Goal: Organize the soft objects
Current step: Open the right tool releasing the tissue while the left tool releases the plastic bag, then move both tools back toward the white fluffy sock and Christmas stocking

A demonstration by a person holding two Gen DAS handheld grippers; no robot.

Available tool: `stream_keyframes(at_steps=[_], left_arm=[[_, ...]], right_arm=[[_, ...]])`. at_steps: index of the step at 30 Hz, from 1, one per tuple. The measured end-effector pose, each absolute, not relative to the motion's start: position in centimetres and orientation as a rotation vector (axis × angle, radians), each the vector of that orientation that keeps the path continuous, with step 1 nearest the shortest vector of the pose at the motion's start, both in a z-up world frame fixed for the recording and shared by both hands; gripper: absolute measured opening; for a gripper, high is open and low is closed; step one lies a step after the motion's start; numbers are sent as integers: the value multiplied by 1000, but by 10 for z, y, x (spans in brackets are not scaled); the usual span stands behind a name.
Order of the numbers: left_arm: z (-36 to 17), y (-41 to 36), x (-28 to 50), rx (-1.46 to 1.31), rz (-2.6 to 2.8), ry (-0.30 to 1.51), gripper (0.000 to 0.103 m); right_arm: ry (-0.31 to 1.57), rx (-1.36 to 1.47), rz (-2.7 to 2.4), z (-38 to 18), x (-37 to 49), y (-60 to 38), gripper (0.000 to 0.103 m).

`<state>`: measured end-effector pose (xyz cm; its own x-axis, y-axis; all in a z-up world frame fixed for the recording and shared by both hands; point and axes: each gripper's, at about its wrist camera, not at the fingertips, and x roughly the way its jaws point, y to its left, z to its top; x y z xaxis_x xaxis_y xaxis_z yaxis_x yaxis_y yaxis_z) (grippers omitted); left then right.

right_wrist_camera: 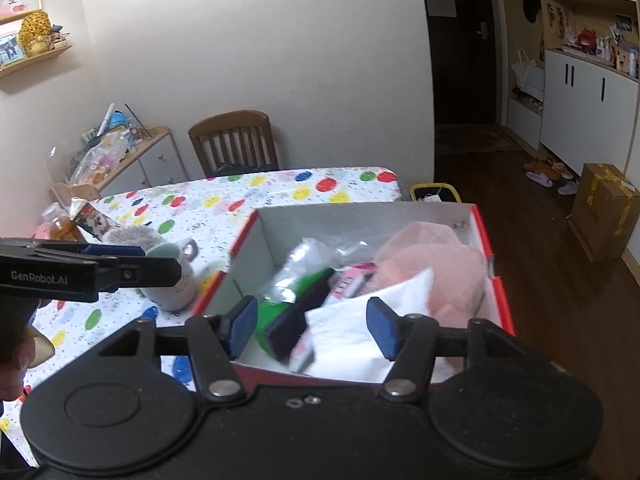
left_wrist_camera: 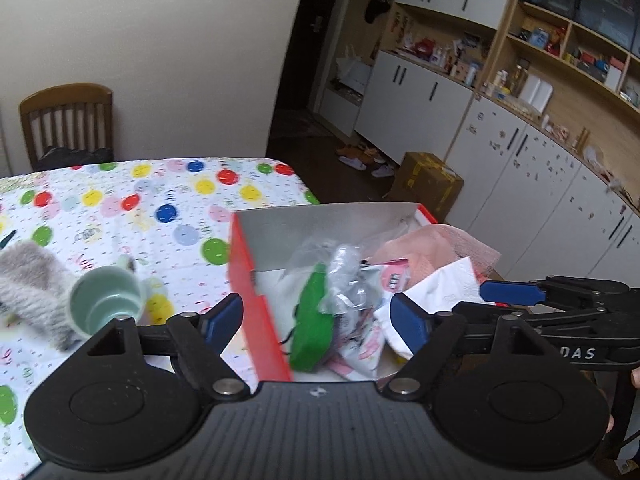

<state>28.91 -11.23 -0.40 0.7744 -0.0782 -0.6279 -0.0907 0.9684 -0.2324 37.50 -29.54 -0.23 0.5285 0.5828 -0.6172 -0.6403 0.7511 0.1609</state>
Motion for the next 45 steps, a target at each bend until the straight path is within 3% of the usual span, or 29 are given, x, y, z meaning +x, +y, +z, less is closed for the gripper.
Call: stream_keyframes(at_steps=[8,10,13,25,45], left_arm=[[-1,-66,261,-290,65,671,86],[0,-53,253,-302,82,665,92],[0,-34,244,-297,119,659,102],[-2,41,214,-298,254,633,103],[-14,124,220,-297,442,559,103]], right_arm=[[698,-99,768,4,353,-254,60],[696,-107,777,5,347,-241,72],[692,-119,800,7,336,-221,76],[689,-192,868,7,305,-132,86],[683,-418,990,-25,280,-1,94]])
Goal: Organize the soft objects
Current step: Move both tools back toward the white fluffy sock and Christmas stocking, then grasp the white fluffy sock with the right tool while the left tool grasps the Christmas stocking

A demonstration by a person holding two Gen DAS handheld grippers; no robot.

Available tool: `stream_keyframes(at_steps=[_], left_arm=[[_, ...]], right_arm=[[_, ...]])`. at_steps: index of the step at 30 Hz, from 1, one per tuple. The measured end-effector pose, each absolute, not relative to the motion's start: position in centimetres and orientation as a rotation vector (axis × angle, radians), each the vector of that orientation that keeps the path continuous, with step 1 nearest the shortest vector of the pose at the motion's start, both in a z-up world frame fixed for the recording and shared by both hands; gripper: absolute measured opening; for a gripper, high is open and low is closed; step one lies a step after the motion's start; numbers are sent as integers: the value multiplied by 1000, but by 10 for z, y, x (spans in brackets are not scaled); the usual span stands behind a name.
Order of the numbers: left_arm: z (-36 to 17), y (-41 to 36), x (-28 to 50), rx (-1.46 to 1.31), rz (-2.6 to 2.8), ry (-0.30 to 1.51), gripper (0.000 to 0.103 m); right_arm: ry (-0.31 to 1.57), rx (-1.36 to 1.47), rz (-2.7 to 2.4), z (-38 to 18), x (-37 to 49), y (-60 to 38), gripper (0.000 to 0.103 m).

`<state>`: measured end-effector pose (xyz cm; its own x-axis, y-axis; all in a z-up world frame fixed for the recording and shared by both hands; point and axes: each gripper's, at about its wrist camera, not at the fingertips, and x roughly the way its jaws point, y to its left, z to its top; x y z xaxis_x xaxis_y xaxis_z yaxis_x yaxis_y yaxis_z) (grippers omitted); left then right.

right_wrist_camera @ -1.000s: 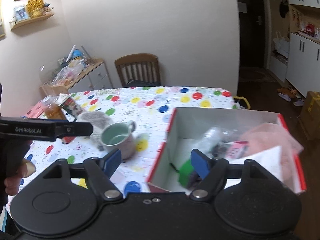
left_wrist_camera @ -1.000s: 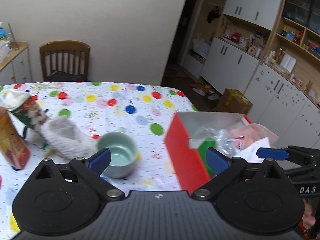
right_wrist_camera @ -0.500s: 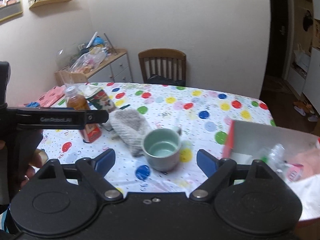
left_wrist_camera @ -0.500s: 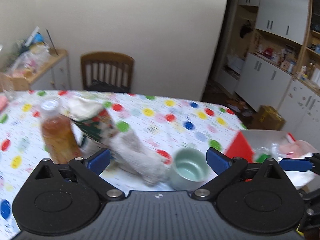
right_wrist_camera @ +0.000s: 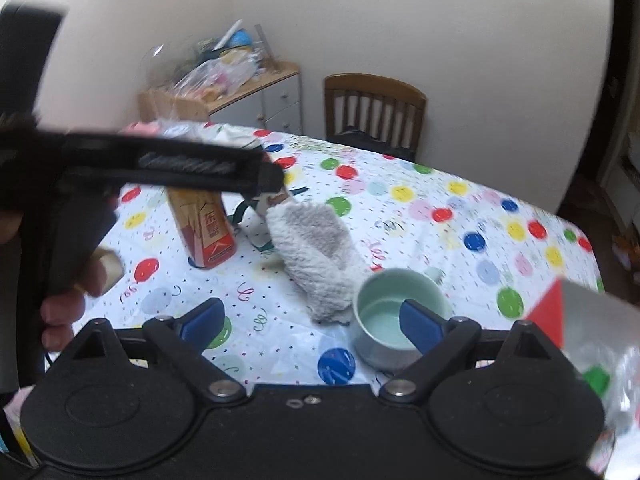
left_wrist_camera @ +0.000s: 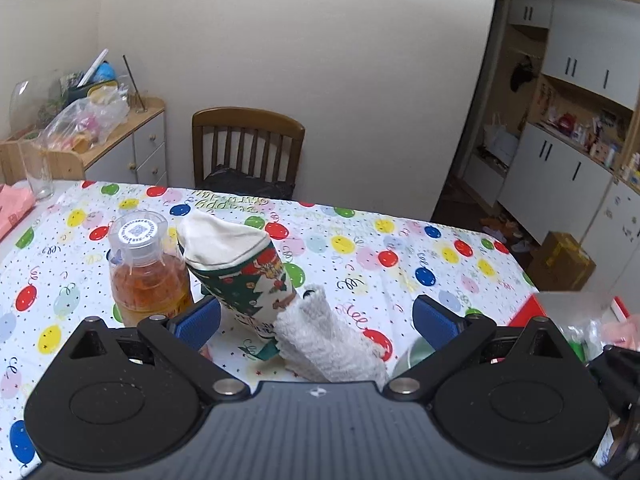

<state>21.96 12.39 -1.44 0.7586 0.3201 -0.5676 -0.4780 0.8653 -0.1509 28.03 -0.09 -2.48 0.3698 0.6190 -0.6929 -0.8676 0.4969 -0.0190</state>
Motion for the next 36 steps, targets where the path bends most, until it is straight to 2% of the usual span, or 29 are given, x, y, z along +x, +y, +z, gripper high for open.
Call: stream_keyframes(at_steps=[10,13,21,25,30,32,36], left_arm=[[-32,151,255,-358,579,645,103],[-35,158,265,-392,614,667,103],[-48,176,291,-487,669,731,103],[-57,183,301,-547,679,768,103],[-62,194,307,-624,693,781,103],[-62,195,308,-632,709,779,103],[-66,197,308,-682,707,780,100]], right_arm=[[656,-566,1040,-50,291,44,94],[656,-597,1061,-56,297,53,88],[647,-676,1102,-71,313,76,87],[661,-708,1116,-82,319,87,80],[661,-733,1128,-92,322,98,76],[672,-729,1117,-96,324,101,72],[690,-748,1097,-104,326,104,57]])
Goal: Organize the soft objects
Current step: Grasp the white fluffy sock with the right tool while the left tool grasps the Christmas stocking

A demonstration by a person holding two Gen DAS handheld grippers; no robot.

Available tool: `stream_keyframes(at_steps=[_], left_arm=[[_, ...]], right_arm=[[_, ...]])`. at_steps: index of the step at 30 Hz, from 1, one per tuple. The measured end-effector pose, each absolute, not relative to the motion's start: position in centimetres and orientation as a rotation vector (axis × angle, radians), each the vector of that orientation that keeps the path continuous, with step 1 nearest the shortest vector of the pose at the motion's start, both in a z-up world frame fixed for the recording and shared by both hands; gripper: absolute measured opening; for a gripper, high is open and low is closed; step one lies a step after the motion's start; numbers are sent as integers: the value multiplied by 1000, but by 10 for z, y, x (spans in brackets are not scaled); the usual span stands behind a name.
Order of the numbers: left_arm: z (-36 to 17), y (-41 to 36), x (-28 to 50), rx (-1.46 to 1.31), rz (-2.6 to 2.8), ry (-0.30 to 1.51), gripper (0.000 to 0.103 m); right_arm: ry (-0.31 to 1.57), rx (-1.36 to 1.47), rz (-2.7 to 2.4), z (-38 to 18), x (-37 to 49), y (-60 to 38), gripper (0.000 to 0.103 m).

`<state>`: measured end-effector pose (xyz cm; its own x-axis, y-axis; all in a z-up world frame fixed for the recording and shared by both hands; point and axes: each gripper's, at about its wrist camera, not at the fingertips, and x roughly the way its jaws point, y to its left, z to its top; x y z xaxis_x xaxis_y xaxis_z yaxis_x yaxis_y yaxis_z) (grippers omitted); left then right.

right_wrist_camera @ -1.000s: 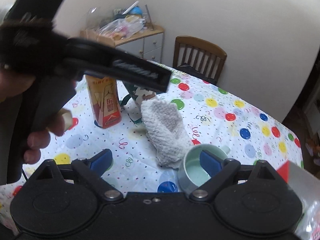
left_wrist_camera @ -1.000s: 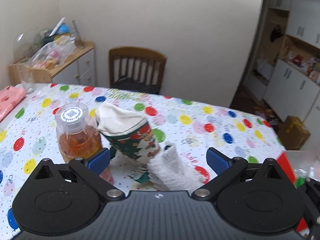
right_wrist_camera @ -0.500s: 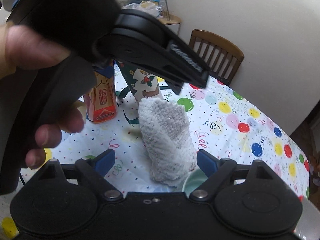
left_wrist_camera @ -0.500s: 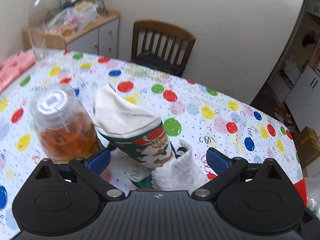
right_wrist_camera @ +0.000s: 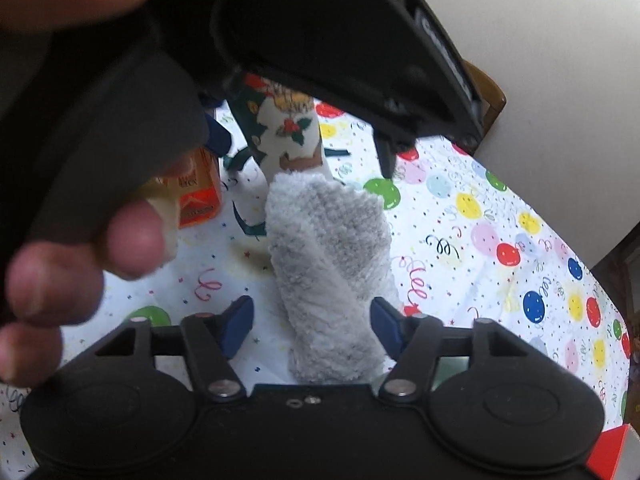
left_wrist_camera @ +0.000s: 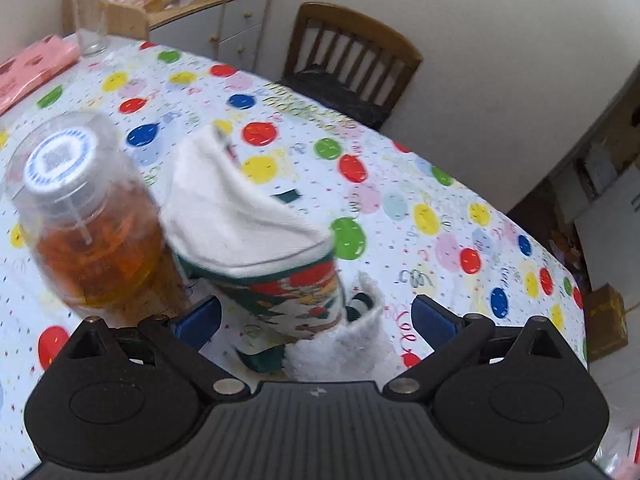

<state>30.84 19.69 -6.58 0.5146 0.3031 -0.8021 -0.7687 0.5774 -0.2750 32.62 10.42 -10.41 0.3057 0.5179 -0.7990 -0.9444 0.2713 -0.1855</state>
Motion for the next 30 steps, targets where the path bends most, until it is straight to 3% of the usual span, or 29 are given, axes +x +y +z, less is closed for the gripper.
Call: stream_keyframes(at_steps=[3,4,8,16,30], left_arm=[[-70,203,304,-740,715,773,73],[-70,204,303,-753,719,771,59],[-73,207,298,-803,707,759,36],[-74,205,290,-792,673,740,17],[-43,183,255,-572,554,614,8]], right_arm=[[694,-747,1093,-107,325,103,47],[697,-743,1090,-108,326,103,43],[699,-724,1074,-108,328,101,34],[710,-642,1034,-103,330,87,13],[704,-375,1024,-58,313,35,8]])
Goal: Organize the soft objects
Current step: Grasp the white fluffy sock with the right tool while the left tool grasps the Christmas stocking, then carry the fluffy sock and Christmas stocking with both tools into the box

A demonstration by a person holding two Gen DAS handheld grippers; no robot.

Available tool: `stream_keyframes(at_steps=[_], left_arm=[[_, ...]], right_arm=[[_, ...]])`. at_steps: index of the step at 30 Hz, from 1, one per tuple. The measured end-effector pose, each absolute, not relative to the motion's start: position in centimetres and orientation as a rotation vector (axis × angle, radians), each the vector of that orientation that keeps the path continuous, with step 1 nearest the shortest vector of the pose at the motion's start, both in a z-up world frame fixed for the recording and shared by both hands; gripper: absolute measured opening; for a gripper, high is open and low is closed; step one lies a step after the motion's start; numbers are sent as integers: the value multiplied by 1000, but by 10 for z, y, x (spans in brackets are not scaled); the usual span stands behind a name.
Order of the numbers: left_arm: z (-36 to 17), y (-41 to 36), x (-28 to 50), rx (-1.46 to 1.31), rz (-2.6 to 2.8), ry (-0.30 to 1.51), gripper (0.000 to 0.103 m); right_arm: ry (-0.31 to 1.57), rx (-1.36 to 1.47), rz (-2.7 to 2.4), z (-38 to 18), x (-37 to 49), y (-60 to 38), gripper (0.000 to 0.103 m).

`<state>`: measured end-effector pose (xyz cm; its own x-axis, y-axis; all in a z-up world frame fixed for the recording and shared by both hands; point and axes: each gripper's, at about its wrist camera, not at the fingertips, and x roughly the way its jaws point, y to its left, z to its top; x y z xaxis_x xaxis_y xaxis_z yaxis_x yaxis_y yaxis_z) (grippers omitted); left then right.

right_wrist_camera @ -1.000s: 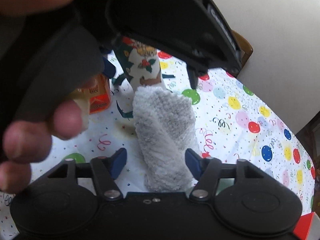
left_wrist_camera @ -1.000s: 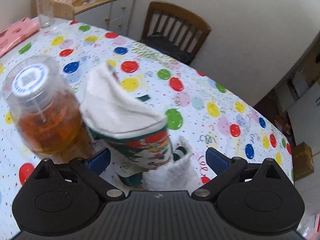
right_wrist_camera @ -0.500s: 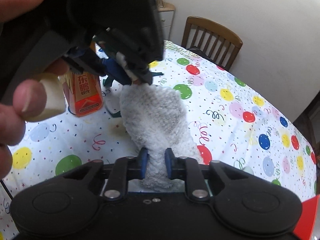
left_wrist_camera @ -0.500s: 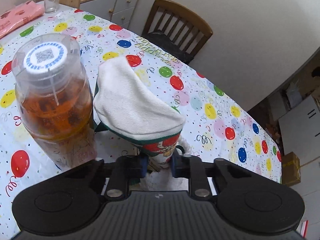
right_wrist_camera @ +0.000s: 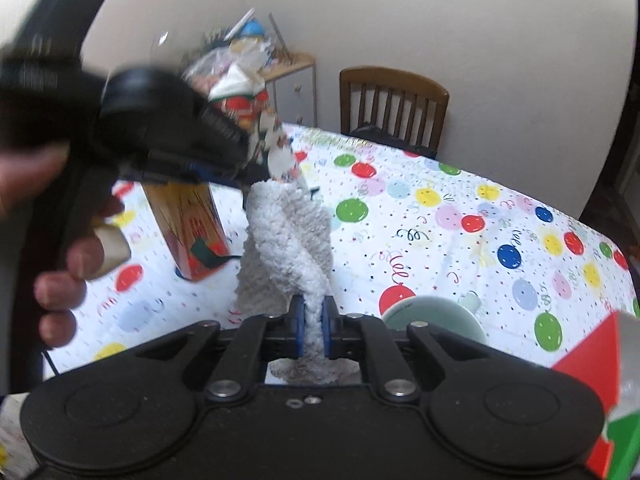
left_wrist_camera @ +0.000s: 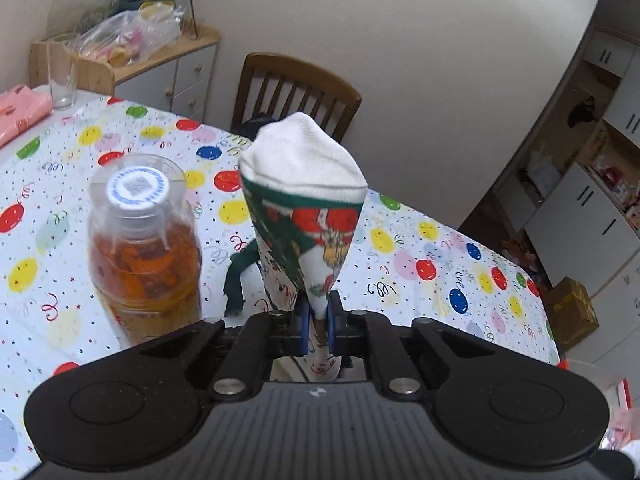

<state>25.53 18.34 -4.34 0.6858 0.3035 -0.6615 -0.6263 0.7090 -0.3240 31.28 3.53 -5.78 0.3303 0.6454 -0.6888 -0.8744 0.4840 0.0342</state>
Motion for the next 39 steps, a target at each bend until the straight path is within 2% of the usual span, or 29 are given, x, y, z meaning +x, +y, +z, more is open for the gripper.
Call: stream_keyframes(at_steps=[25,39], left_arm=[[4,137,186,-516,359,558,5],[68,49,217,-476,117,553,5]], right_arm=[[655,23,876,23,310,-131,7],[570,75,748,41,346,-221,7]])
